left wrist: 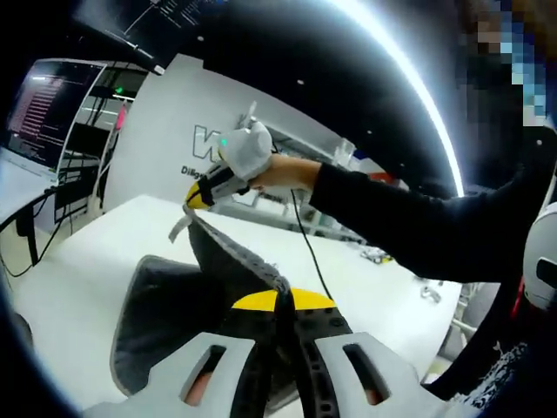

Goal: Open the folded towel by lifting each exposed corner and separating the folded layers until the towel lies flat within the target outline without major curled edges

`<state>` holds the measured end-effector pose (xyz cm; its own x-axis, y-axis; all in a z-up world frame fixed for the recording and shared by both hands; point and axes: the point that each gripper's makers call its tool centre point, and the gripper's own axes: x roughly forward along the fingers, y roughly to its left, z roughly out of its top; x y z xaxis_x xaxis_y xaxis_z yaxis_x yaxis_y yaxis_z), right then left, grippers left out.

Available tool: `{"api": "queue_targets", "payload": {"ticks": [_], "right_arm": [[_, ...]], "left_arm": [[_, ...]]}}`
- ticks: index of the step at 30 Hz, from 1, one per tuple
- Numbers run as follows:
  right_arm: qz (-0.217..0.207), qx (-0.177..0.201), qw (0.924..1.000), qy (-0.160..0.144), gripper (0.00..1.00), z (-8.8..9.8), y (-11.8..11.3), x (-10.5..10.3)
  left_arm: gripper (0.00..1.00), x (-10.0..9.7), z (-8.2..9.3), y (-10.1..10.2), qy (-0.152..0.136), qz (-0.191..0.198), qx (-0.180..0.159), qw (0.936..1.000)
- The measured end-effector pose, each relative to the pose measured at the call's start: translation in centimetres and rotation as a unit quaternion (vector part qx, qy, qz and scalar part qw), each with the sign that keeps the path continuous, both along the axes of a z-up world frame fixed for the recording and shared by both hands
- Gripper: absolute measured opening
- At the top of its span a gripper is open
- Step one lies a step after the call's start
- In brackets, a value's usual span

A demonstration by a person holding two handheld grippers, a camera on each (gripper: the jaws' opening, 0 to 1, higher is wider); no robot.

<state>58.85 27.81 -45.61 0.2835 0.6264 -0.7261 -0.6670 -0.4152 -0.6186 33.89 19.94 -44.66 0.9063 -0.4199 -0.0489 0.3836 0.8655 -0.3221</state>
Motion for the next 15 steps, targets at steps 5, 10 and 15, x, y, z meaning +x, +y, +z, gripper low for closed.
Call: {"api": "queue_targets", "payload": {"ticks": [5, 10, 15], "right_arm": [[-0.014, 0.009, 0.9999, 0.000, 0.00, 0.7, -1.5, 0.6], [-0.026, 0.015, 0.9995, -0.005, 0.00, 1.3, -3.0, 1.2], [-0.034, 0.015, 0.9993, -0.012, 0.00, 1.5, -4.4, 1.4]], "left_arm": [[0.01, 0.4, 0.6, -0.6, -0.005, -0.006, 0.000, 1.0000], [0.01, 0.7, 1.3, -1.5, -0.014, -0.014, -0.003, 0.9998], [0.01, 0.7, 1.8, -2.6, -0.020, -0.022, -0.005, 0.9995]]}}
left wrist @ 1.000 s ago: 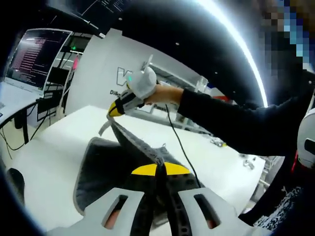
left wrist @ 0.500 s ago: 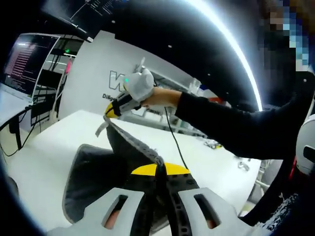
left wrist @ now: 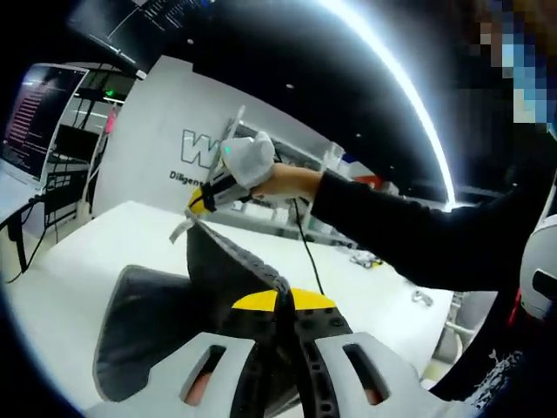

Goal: Open the folded towel by lifting each exposed corner and separating the folded layers until the towel lies flat within the target outline without major curled edges

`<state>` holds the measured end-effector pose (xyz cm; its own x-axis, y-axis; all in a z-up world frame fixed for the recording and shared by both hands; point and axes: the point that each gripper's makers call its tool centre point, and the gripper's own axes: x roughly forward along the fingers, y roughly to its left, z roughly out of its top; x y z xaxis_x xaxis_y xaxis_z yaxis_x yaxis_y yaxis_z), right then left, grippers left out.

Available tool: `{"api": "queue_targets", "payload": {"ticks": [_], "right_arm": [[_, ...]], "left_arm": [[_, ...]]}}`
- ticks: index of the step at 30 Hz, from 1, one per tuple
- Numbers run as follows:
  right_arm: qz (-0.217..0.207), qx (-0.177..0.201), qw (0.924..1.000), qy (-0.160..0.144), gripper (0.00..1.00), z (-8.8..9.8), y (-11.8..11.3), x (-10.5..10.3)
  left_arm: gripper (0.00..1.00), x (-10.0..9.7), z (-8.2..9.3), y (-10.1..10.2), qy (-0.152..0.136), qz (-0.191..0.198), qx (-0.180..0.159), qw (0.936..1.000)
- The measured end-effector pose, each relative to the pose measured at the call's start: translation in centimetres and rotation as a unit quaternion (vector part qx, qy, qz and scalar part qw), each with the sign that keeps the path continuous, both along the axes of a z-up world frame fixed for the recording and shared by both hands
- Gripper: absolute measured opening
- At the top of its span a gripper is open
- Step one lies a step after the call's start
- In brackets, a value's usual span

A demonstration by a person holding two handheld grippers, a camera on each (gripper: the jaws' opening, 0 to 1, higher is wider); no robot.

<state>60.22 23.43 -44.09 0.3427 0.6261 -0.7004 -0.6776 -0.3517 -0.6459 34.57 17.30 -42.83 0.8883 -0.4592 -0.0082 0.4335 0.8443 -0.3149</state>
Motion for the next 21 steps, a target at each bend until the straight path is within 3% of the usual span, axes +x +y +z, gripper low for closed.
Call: {"api": "queue_targets", "payload": {"ticks": [10, 21], "right_arm": [[-0.009, 0.014, 0.9998, -0.006, 0.00, 0.7, -1.0, -0.1], [-0.028, 0.022, 0.9993, -0.012, 0.00, 1.7, -4.1, 0.5]], "left_arm": [[0.01, -0.3, 0.5, -1.8, -0.004, -0.011, 0.005, 0.9999], [0.01, -0.1, 1.1, -4.7, -0.012, -0.034, 0.005, 0.9993]]}}
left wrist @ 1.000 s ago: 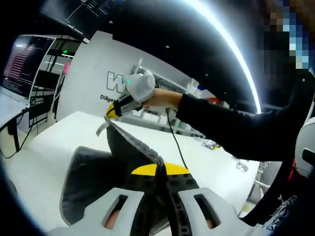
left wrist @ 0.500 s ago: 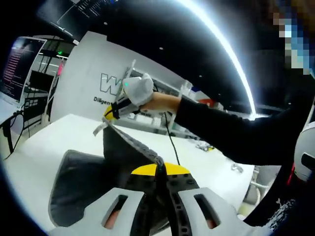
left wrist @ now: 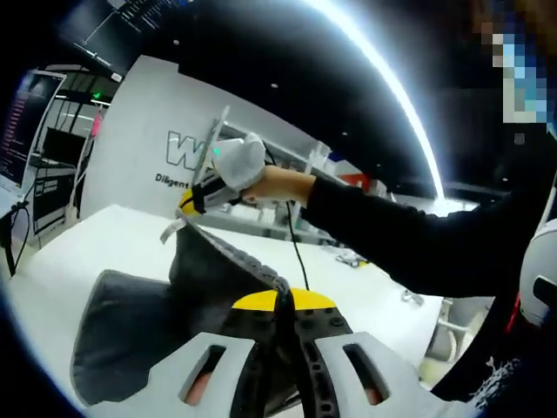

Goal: Open the folded towel by lifting each exposed corner and separating the folded layers until the towel lies flat within the target outline without major curled edges

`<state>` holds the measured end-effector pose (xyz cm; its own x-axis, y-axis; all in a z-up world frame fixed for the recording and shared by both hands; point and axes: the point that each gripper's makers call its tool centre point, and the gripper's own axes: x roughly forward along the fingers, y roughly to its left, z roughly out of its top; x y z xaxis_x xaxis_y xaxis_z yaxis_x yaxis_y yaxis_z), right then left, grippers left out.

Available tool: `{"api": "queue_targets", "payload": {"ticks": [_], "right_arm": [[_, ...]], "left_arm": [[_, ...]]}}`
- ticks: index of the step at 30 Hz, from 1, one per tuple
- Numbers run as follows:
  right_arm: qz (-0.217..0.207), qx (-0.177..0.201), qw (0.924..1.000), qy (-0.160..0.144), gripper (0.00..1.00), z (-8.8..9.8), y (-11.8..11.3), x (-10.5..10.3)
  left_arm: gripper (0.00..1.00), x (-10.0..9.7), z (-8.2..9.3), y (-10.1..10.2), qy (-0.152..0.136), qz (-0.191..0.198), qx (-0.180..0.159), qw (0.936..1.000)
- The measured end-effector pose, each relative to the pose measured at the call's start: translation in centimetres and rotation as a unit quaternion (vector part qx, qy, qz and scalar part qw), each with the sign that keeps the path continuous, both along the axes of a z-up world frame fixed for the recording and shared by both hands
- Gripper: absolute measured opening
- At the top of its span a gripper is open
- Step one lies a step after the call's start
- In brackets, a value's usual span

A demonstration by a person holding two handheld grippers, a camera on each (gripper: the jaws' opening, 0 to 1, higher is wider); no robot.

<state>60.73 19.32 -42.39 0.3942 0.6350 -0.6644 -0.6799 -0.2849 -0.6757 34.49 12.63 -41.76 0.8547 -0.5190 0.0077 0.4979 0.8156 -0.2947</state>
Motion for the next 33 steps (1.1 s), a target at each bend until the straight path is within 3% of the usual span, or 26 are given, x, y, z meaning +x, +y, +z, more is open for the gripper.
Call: {"api": "queue_targets", "payload": {"ticks": [16, 33], "right_arm": [[-0.042, -0.003, 0.9991, -0.007, 0.00, 0.6, -7.1, 0.7], [-0.070, 0.002, 0.9975, -0.015, 0.00, 1.7, -11.9, 0.5]], "left_arm": [[0.01, 0.2, 1.0, -5.5, -0.014, -0.050, -0.003, 0.9986], [0.01, 0.2, 2.3, -9.7, -0.026, -0.090, 0.000, 0.9956]]}}
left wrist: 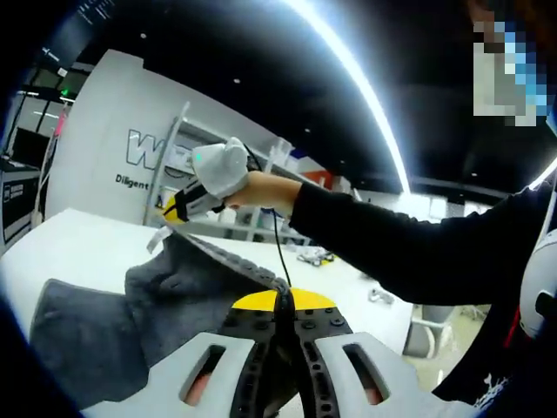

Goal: Open the folded towel by lifting each exposed corner and separating the folded layers until the towel lies flat within the target outline without major curled edges

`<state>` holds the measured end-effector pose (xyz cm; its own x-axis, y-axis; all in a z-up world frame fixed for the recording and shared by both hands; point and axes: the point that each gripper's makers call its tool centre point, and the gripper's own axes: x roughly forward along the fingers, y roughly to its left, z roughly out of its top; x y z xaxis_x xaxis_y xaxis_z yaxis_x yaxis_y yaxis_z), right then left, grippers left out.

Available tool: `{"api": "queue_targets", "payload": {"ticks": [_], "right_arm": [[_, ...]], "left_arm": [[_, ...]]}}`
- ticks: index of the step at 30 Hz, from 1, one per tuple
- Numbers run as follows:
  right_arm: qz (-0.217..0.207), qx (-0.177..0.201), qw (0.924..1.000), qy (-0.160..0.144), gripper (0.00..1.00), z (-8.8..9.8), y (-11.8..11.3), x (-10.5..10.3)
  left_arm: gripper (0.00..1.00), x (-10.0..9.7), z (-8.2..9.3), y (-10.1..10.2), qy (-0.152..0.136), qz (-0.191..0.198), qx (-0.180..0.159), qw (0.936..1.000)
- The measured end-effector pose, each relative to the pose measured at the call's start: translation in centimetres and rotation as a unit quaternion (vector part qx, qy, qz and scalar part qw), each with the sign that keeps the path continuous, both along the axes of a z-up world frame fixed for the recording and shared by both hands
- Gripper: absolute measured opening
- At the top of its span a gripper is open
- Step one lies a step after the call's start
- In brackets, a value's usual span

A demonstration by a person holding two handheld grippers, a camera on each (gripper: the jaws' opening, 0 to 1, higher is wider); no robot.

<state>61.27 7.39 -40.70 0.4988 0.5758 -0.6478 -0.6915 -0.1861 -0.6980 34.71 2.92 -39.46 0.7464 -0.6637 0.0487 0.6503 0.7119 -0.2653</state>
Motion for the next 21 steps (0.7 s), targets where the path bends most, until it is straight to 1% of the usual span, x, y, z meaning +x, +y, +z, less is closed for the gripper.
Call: {"api": "queue_targets", "payload": {"ticks": [6, 12, 16, 21], "right_arm": [[-0.007, 0.003, 0.9999, -0.008, 0.00, 0.8, -1.3, 0.1], [-0.014, -0.006, 0.9997, -0.019, 0.00, 1.1, -3.0, 0.0], [-0.021, -0.006, 0.9996, -0.019, 0.00, 1.1, -4.0, 0.1], [-0.030, -0.010, 0.9993, -0.020, 0.00, 0.9, -5.4, 0.2]], "left_arm": [[0.01, 0.2, 0.4, -1.2, -0.004, -0.010, 0.000, 0.9999], [0.01, 0.1, 0.3, -2.4, -0.004, -0.022, -0.001, 0.9998], [0.01, 0.3, 0.3, -3.5, -0.002, -0.031, -0.004, 0.9995], [0.01, 0.4, 0.6, -4.6, -0.006, -0.039, -0.006, 0.9992]]}}
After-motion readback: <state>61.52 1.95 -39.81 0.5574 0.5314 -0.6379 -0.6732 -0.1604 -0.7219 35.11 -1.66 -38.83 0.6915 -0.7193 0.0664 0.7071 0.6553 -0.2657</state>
